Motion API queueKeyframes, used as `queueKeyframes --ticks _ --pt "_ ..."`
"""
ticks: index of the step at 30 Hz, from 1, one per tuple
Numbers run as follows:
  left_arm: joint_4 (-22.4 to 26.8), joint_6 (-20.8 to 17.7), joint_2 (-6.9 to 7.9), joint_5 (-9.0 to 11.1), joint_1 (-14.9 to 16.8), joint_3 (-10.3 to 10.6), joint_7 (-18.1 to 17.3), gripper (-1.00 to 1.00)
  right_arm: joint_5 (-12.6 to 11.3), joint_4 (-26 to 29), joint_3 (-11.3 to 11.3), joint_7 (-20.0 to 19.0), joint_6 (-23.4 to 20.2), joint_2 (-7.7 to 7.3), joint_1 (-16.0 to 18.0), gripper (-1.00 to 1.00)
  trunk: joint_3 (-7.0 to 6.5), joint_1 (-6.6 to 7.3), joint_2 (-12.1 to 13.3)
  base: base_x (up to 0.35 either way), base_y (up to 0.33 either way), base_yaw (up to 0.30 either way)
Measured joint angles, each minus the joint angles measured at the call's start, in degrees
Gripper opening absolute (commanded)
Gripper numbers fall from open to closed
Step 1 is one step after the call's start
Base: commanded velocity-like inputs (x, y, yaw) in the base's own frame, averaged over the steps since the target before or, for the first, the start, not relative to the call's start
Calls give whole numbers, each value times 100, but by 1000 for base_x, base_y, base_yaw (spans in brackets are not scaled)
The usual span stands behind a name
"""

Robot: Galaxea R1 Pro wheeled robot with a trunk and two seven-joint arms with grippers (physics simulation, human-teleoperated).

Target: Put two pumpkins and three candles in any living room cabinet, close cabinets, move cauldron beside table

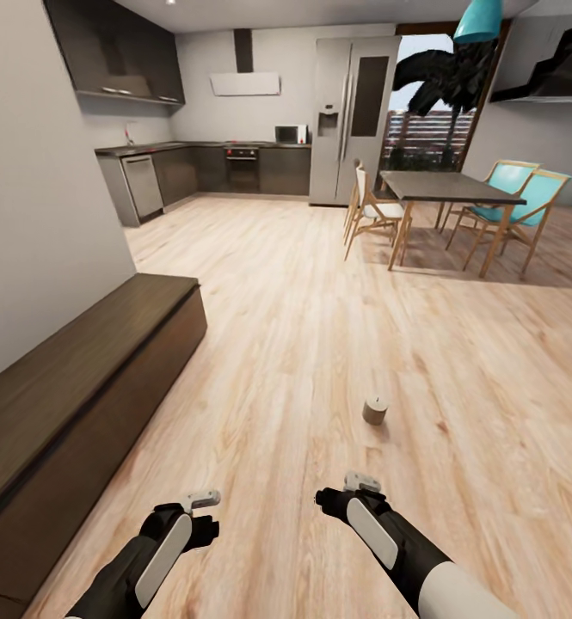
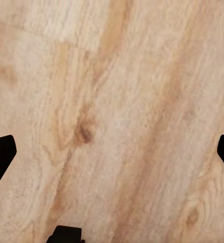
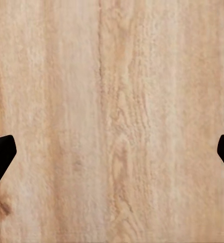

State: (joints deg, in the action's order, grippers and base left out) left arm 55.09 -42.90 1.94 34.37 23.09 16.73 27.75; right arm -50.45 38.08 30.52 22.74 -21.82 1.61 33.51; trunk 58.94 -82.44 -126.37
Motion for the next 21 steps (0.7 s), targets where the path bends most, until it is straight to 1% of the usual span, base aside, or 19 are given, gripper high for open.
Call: queueKeyframes --ticks 4,7,10,12,16,21 --pt "1 7 0 0 0 2 5 100 0 -1 0 0 0 0 -1 100 27 1 0 226 -84 -192" --pt "1 14 0 -2 -1 34 5 100 0 -1 1 0 4 0 0 100 51 1 0 281 -92 -118" --pt "2 29 0 -5 -2 200 13 100 0 -2 1 -1 10 1 1 100 64 2 0 294 -91 -32" --pt "2 32 1 -7 -2 232 14 100 5 -12 4 -1 55 -3 1 100 66 2 0 300 -46 -9" --pt "3 39 1 -8 -2 251 22 100 4 -136 1 0 282 -6 1 100 68 2 0 304 -13 -2" --pt "3 40 8 -8 -2 255 16 100 17 -182 8 0 361 -3 1 100 68 2 0 305 -2 0"
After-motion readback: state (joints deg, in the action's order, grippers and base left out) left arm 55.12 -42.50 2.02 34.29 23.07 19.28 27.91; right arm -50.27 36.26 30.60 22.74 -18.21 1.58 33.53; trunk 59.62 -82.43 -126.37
